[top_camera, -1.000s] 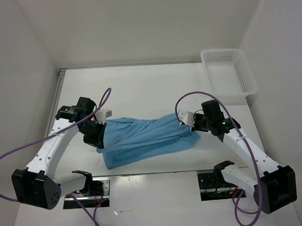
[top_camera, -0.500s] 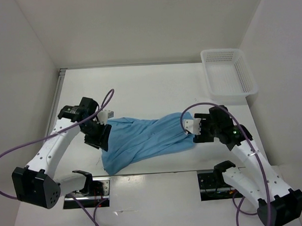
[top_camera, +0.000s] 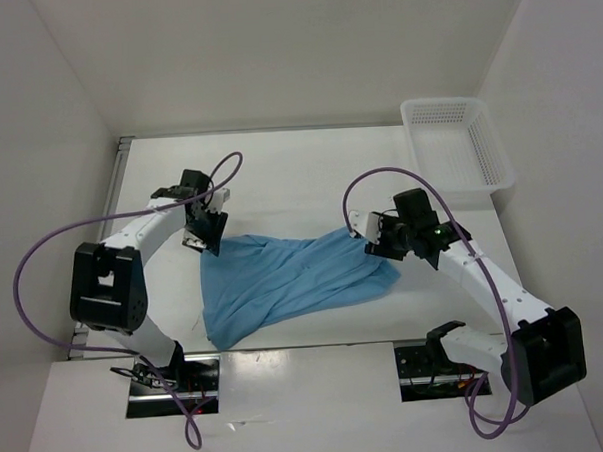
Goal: Fold and stack the shorts
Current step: Fold the shorts
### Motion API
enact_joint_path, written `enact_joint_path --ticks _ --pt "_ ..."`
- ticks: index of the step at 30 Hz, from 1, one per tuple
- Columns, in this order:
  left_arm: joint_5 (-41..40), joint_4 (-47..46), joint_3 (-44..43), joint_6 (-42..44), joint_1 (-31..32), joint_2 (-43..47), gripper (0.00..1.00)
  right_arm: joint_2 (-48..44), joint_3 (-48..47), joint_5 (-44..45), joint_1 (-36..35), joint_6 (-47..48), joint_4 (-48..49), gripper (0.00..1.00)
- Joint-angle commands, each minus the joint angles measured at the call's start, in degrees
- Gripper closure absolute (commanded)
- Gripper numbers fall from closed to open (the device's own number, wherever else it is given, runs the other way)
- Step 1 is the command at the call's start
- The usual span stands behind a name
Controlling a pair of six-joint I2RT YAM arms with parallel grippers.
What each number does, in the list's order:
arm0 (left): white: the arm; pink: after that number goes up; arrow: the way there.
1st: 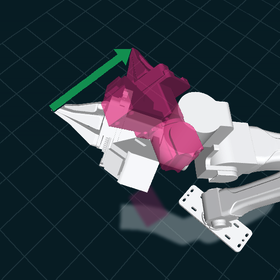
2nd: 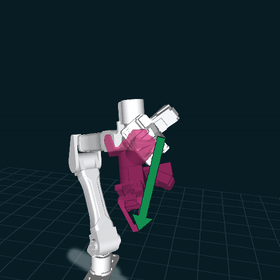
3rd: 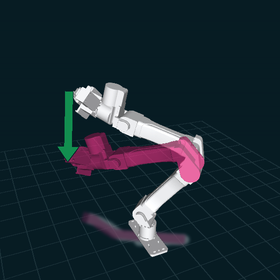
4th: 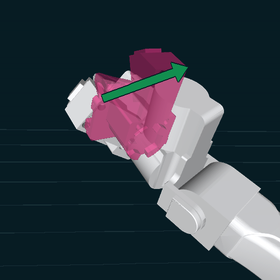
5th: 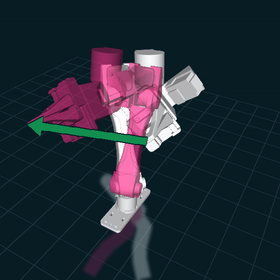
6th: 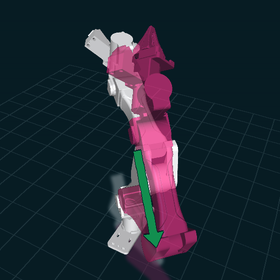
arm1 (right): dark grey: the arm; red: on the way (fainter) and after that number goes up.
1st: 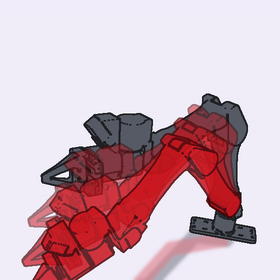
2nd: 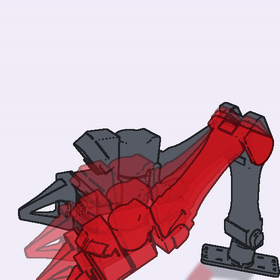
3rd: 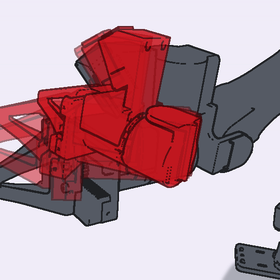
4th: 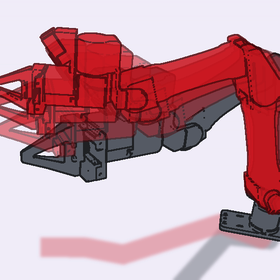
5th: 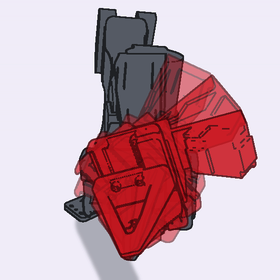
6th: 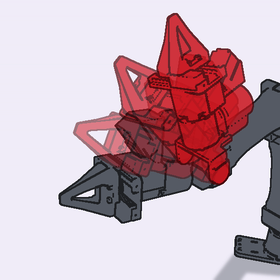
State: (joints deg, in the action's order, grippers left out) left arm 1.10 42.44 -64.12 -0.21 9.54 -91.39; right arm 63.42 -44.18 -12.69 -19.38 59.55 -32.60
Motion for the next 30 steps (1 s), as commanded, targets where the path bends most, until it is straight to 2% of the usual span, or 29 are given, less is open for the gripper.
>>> enact_joint_path --ticks 1,9,11,12,15,18,23,30 --pt "-0.49 -5.96 -2.59 0.21 -0.14 -2.73 0.45 -0.23 -0.03 0.03 -0.4 -0.93 5.71 0.45" --pt "-4.0 -9.29 0.84 0.21 0.39 -9.06 0.45 -0.22 3.23 0.03 -0.4 -0.4 4.56 0.44" --pt "-3.48 -9.3 -0.03 0.21 0.39 -10.46 0.5 -0.22 3.23 0.03 -0.4 -0.4 4.56 0.44" --pt "-2.95 -9.3 -0.83 0.21 0.91 -10.47 0.59 0.3 3.23 0.03 -0.4 -0.4 4.56 0.44" --pt "-0.59 -5.79 -2.24 0.21 1.45 -11.26 0.69 0.3 2.7 0.55 -0.93 -0.4 3.95 0.44" --pt "-0.05 -4.47 -2.24 0.21 1.45 -9.6 0.69 0.3 2.7 1.09 -0.93 0.74 3.33 0.42" --pt "1.18 -1.22 -1.62 0.21 1.45 -6.35 0.62 -0.22 3.23 1.09 -0.93 1.36 3.33 0.42" --pt "-1.19 -0.69 -0.22 0.21 1.45 -10.03 0.6 -0.22 3.23 1.09 -0.93 1.36 3.33 0.4"
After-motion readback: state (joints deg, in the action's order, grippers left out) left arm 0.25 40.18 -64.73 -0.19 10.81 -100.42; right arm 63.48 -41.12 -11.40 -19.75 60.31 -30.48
